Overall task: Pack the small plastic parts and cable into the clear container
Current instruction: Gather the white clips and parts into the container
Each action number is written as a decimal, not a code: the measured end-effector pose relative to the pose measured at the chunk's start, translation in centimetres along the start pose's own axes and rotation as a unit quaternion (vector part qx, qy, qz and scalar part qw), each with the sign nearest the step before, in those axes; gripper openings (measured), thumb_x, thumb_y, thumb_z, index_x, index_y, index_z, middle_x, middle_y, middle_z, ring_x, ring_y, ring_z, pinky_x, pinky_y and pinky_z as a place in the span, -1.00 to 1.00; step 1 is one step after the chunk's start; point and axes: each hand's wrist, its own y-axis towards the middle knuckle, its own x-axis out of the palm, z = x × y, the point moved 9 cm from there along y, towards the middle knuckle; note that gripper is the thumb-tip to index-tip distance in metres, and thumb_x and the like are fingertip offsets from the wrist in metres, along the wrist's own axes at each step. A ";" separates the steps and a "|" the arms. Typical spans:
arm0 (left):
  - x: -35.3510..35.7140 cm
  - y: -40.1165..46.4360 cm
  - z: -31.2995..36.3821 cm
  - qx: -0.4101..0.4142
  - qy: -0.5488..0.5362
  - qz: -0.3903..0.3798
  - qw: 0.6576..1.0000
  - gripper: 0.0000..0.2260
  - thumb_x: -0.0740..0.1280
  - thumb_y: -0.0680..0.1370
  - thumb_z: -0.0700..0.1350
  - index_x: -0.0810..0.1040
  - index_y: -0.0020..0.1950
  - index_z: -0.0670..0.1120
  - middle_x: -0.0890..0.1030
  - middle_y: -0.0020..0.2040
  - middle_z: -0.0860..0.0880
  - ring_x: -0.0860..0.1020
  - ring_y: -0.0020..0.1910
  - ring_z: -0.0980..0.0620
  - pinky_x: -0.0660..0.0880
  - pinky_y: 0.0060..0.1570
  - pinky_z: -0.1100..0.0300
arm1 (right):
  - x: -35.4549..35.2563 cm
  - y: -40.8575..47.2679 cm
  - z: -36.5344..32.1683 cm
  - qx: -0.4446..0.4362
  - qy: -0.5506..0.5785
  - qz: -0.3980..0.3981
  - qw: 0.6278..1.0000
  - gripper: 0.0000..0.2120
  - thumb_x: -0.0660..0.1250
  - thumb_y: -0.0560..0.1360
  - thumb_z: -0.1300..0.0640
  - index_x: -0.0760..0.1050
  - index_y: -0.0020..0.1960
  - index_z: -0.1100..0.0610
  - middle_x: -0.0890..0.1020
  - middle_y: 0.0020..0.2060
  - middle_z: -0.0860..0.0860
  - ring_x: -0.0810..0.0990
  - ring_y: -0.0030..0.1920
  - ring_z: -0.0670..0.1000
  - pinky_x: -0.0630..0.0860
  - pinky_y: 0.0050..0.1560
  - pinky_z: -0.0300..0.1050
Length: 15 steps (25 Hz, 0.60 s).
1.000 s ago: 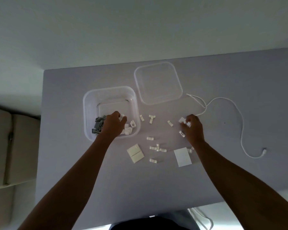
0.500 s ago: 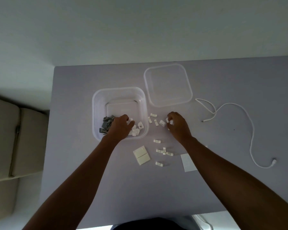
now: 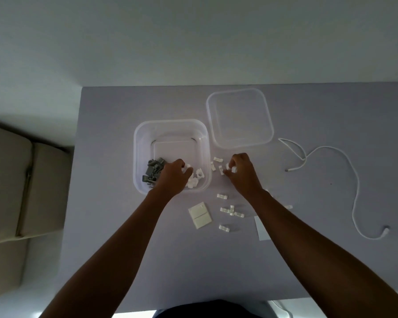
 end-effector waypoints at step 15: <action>0.3 0.4 -0.4 0.028 -0.027 0.020 0.999 -0.78 0.34 0.56 -0.07 0.55 0.04 -0.23 0.62 -0.05 -0.18 0.50 -0.14 -0.04 0.38 -0.11 0.15 | -1.9 1.4 -8.5 -0.067 0.049 -0.049 0.995 -0.73 0.51 0.35 0.21 0.40 -0.20 0.09 0.57 -0.29 -0.02 0.54 -0.33 -0.10 0.47 -0.34 -0.34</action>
